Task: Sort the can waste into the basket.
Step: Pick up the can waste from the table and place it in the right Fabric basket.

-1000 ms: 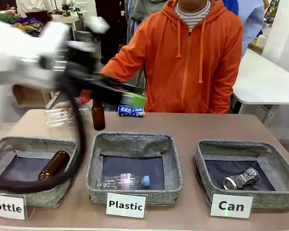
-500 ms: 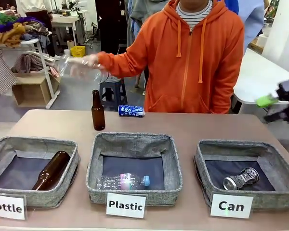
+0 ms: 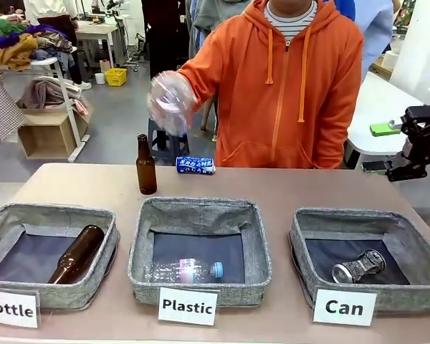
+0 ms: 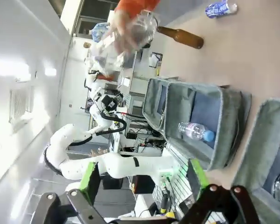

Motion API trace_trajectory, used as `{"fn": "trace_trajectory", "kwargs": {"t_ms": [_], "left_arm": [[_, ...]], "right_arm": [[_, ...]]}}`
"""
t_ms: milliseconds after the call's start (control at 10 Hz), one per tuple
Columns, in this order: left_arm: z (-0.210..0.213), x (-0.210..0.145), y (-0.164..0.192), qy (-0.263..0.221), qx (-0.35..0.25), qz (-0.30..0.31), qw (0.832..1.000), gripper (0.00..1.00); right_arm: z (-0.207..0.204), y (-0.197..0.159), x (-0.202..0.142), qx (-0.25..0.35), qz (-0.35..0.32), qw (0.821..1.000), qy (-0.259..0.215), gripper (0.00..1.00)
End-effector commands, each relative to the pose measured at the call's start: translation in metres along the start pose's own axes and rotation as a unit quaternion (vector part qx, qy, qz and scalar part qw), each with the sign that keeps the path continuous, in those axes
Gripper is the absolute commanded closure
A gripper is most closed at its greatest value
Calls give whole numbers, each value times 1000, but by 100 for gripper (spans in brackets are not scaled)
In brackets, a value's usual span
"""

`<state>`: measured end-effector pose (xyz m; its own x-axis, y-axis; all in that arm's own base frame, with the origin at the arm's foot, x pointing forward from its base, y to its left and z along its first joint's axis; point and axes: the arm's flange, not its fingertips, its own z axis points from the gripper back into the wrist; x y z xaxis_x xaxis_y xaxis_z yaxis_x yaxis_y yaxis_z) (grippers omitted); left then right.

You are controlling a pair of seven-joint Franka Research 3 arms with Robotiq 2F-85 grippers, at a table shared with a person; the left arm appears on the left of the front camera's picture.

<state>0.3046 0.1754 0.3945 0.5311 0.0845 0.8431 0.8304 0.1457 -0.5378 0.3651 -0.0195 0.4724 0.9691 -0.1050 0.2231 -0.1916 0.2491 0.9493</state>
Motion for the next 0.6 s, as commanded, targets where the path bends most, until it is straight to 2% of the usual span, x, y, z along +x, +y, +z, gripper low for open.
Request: {"fn": "trace_trajectory", "kwargs": {"t_ms": [0,500], "left_arm": [[0,14,-49,6,35,-12,999,0],[0,14,-49,6,35,-12,999,0]], "right_arm": [[-16,19,-12,-8,18,1000,8,0],[-16,19,-12,-8,18,1000,8,0]]}}
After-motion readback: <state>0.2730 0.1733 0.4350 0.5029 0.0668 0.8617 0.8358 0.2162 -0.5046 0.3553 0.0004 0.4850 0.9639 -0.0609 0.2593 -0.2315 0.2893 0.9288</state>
